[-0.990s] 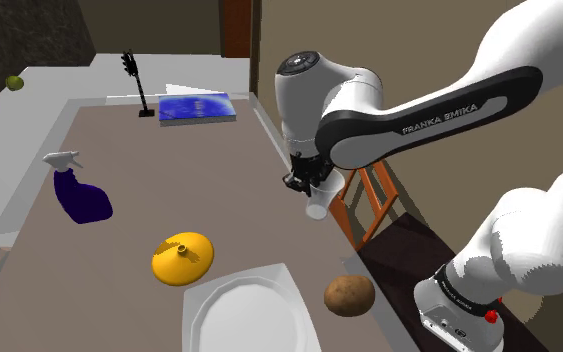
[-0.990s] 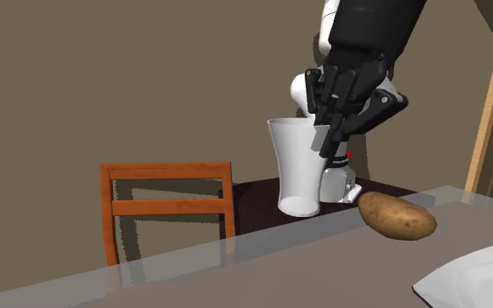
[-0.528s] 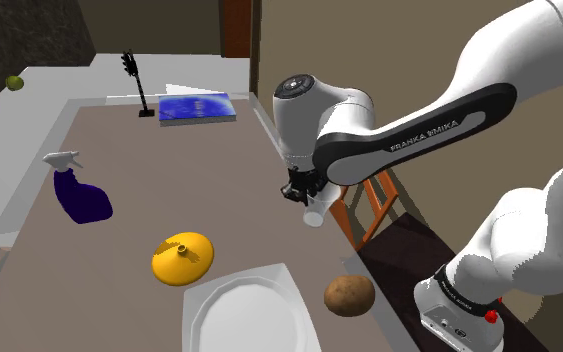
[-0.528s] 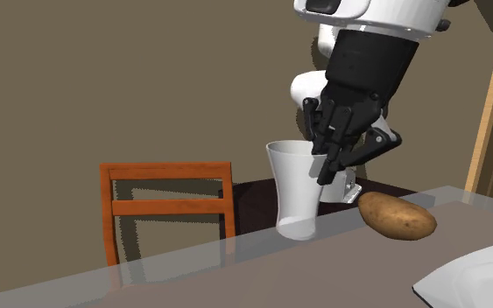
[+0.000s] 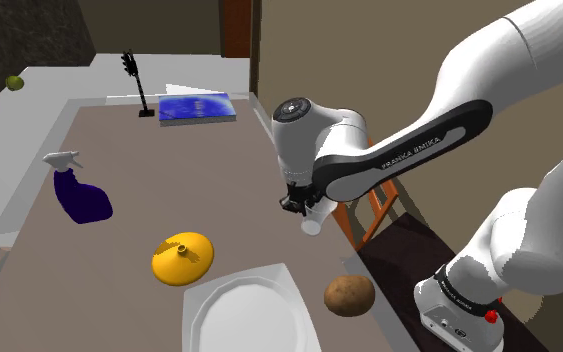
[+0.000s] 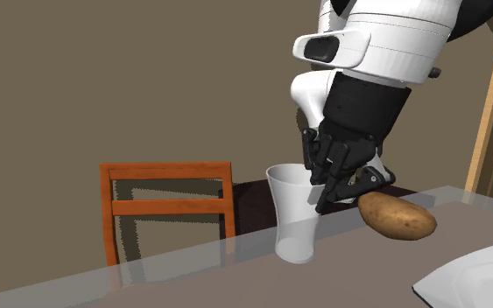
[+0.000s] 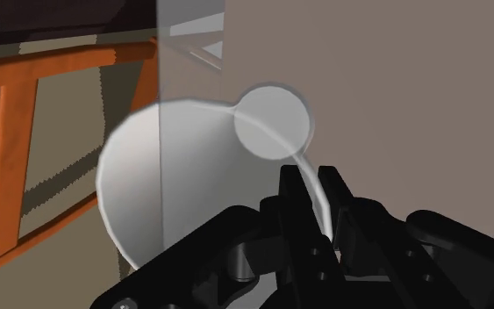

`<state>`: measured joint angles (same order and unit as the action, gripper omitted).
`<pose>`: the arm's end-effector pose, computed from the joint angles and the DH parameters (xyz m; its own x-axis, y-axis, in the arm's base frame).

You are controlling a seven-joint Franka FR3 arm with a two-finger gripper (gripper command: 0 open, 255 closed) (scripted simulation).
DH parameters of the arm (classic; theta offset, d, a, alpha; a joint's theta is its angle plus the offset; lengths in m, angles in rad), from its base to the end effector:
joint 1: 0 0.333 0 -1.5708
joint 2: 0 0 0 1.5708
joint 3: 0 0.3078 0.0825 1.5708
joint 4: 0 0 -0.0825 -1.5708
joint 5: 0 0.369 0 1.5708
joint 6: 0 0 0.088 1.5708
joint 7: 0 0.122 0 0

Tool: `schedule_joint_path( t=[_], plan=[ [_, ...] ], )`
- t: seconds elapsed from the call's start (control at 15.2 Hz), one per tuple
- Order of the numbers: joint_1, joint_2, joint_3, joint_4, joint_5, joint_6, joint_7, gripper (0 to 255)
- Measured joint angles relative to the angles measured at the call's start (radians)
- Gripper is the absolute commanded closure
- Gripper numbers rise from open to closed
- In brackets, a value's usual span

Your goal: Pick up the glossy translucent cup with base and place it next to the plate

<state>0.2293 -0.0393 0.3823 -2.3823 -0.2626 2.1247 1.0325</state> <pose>0.3798 0.2475 0.3076 0.9673 -0.2482 0.0513 -0.2519 -0.9190 0.3034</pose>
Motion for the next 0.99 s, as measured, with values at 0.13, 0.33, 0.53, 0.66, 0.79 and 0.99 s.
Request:
schedule_joint_path(
  t=[0.13, 0.33, 0.53, 0.66, 0.79, 0.99],
  plan=[
    [-0.001, 0.024, 0.000, -0.002, -0.014, 0.022, 0.014, 255],
    [-0.001, 0.026, 0.001, -0.005, -0.016, 0.026, 0.017, 255],
    [-0.001, 0.026, 0.001, -0.005, -0.016, 0.027, 0.017, 0],
    [-0.001, 0.026, 0.001, -0.005, -0.016, 0.027, 0.017, 0],
    [-0.001, 0.026, 0.001, -0.005, -0.016, 0.027, 0.017, 0],
    [0.002, 0.018, 0.003, 0.006, -0.008, 0.009, 0.013, 0]
  ],
)
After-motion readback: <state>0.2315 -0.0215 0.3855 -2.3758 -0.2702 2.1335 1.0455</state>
